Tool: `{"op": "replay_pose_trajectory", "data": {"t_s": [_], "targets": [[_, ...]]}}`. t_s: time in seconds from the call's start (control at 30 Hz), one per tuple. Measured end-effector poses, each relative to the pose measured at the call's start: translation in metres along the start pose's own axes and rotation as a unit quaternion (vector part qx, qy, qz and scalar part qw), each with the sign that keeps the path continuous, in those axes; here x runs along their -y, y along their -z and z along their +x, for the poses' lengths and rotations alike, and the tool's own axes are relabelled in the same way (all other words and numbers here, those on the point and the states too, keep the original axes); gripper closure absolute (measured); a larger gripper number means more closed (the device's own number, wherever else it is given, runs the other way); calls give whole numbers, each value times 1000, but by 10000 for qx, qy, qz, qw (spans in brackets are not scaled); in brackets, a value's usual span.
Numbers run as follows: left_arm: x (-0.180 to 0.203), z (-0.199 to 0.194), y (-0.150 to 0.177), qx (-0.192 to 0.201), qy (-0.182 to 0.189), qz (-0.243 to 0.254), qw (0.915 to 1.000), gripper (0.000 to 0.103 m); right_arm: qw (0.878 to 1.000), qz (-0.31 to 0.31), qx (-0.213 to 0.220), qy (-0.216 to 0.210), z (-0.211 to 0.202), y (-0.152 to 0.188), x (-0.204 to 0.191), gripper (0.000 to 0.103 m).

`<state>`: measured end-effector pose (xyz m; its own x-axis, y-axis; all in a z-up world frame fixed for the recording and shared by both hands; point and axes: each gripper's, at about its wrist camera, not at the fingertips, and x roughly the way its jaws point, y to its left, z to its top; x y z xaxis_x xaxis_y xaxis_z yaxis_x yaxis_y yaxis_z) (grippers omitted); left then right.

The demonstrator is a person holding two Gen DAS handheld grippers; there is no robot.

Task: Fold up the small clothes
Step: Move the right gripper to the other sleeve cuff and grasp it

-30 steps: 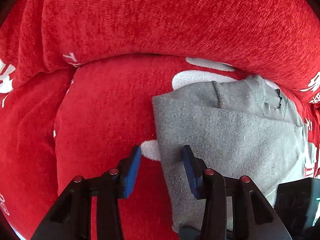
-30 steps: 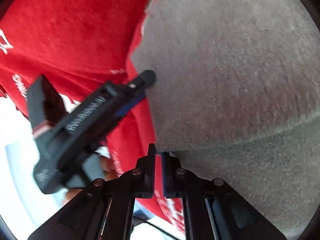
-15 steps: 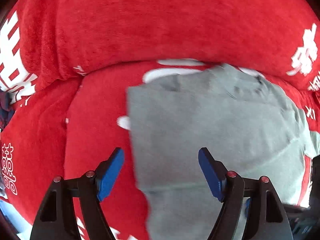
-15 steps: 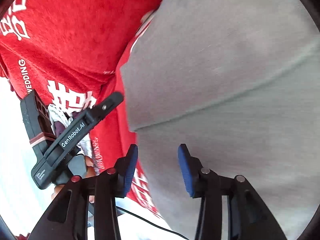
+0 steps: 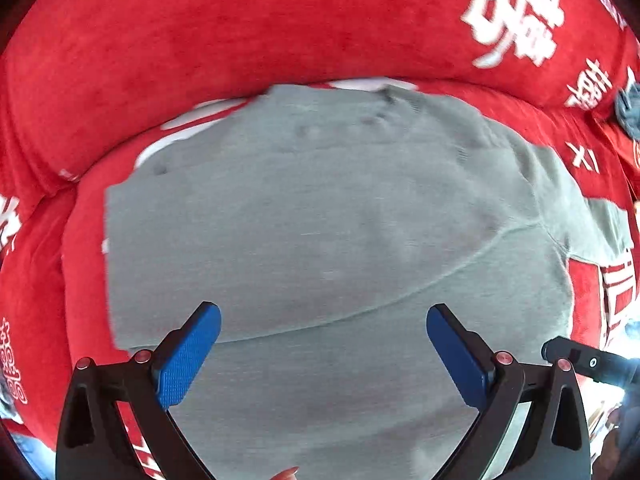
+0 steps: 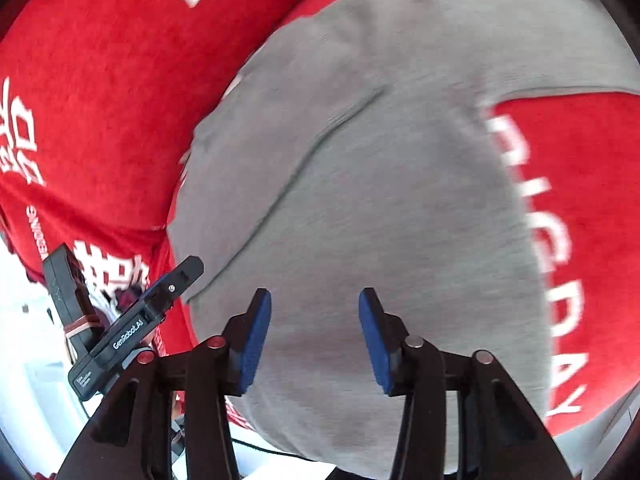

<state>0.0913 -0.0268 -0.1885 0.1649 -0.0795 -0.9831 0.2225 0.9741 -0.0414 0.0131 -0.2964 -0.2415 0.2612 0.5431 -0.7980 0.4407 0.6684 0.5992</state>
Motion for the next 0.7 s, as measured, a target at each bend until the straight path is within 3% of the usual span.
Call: {"op": "replay_pose_trajectory", "data": {"t_s": [0.33, 0.7], "targets": [[65, 22, 6, -465, -114, 333, 9983, 0, 9977, 467, 470, 170, -48, -16, 63, 50], [110, 30, 8, -647, -110, 601, 9960, 0, 9863, 1249, 1063, 181, -96, -35, 139, 50]]}}
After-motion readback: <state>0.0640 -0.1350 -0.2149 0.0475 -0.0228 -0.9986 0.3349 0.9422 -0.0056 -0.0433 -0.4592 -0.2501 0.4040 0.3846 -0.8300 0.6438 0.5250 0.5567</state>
